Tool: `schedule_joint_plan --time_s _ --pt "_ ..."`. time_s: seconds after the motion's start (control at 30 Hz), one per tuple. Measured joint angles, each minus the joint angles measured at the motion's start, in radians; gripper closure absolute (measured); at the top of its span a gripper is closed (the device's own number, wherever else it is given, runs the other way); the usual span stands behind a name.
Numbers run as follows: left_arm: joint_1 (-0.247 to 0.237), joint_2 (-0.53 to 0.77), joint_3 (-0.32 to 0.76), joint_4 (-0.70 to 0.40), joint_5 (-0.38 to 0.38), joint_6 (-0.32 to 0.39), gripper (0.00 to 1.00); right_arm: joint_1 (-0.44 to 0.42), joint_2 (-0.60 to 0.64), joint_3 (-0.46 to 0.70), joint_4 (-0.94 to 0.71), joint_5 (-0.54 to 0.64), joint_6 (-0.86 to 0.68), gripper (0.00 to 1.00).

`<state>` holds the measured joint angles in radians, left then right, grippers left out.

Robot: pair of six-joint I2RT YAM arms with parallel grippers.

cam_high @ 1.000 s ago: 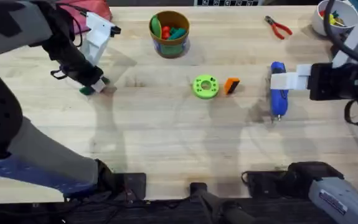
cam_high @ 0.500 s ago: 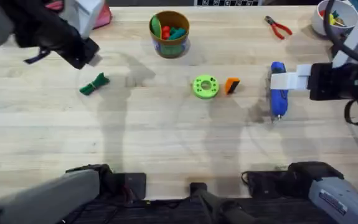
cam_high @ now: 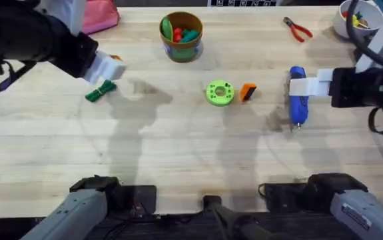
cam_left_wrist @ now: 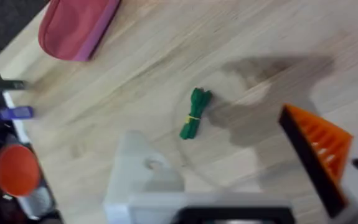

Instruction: Pick up the gripper from the table and insert it into the empty holder that is missing its gripper. Then pick up a screw, insert it into the mounting hole, and use the screwdriver to tighten it. Finally, clean up the table by picking up the vegetable and placing it into the bucket.

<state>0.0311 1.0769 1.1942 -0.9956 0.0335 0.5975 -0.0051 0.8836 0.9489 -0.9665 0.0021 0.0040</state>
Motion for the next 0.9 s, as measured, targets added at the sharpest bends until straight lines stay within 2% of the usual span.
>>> schedule_joint_plan --time_s 0.07,0.2,0.37,0.57,0.9 --pt "0.0 -0.009 0.0 0.002 -0.001 -0.069 0.02 0.0 0.0 0.0 0.0 0.0 0.0 0.008" --pt "0.0 -0.011 0.0 0.013 -0.02 -0.216 0.015 0.0 0.0 0.0 0.0 0.0 0.0 0.008" --pt "0.0 -0.011 0.0 0.027 -0.033 -0.318 0.015 0.0 0.0 0.0 0.0 0.0 0.0 0.008" --pt "0.0 -0.011 0.0 0.034 -0.035 -0.375 0.015 0.0 0.0 0.0 0.0 0.0 0.0 0.008" --pt "0.0 -0.011 0.0 0.034 -0.038 -0.394 0.015 0.0 0.0 0.0 0.0 0.0 0.0 0.008"
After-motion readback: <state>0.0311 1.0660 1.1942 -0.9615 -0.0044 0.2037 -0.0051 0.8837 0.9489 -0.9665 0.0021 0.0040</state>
